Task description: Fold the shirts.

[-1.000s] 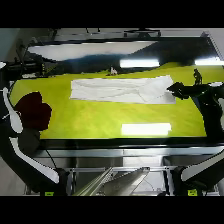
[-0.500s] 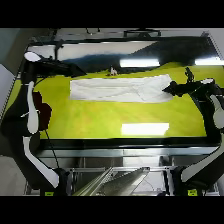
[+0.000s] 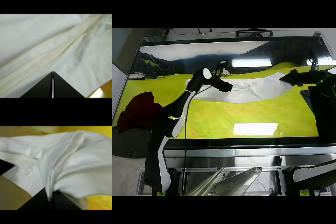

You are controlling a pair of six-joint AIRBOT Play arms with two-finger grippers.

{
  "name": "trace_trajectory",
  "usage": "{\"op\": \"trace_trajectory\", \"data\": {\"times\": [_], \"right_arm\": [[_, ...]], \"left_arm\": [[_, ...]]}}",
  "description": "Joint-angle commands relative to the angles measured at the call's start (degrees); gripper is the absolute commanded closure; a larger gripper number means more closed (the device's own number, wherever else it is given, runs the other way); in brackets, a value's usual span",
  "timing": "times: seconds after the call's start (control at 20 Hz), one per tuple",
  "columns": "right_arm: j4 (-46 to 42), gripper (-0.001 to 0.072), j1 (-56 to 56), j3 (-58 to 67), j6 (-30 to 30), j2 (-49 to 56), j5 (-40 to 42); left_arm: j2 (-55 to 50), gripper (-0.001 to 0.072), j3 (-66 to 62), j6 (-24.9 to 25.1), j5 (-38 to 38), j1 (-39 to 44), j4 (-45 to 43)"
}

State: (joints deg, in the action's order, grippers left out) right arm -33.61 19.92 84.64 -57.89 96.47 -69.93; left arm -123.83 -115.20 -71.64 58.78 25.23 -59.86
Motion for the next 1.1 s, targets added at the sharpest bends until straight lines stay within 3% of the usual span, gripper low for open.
{"op": "trace_trajectory", "data": {"times": [0.0,0.25,0.5,0.7,0.9,0.95,1.0,1.05], "right_arm": [[0.2,0.0697,0.4,0.0,0.0,-5.6,-3.1],[0.4,0.0698,0.2,0.0,-0.8,-6.2,-4.0],[11.5,0.0698,-3.7,1.1,-0.9,-6.3,-1.3],[15.7,0.0697,-23.6,3.1,1.5,-3.4,16.5],[30.0,0.0696,-48.8,8.3,18.8,9.6,39.4],[36.3,0.0664,-54.2,11.1,25.4,14.6,44.9],[43.5,0.0362,-58.8,14.3,30.4,19.5,49.6],[48.4,0.0134,-61.8,17.4,33.9,23.3,51.5]], "left_arm": [[-2.4,0.0688,-0.1,-1.0,-5.2,4.2,-1.5],[-2.2,0.0688,-0.2,-2.0,-5.9,4.3,2.1],[7.4,0.0689,-5.4,-1.9,13.5,-2.8,4.5],[22.0,0.0688,3.1,-1.9,14.5,-11.8,10.2],[29.0,0.0688,11.9,1.7,14.0,-18.0,22.2],[29.8,0.0688,14.1,2.4,13.7,-18.7,23.2],[30.3,0.0688,16.3,3.3,13.7,-19.2,24.1],[30.7,0.0688,18.0,3.3,13.8,-19.6,23.9]]}}
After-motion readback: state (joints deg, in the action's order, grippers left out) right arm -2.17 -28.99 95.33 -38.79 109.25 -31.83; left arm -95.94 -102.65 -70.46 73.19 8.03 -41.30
